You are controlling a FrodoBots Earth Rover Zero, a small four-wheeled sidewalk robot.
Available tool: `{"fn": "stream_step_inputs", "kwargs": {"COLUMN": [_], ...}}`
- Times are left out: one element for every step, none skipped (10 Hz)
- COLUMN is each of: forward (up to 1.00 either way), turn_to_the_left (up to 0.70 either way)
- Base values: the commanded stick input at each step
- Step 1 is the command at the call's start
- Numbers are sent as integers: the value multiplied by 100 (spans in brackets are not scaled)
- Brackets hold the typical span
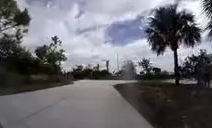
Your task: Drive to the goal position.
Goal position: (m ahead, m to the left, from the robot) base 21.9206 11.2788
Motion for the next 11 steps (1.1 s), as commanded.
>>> {"fn": "stream_step_inputs", "kwargs": {"forward": [59, 59, 59, 59, 59, 59, 59, 59, 59, 59, 59], "turn_to_the_left": [1, 1, 1, 1, 1, 1, 1, 1, 1, 1, 1]}}
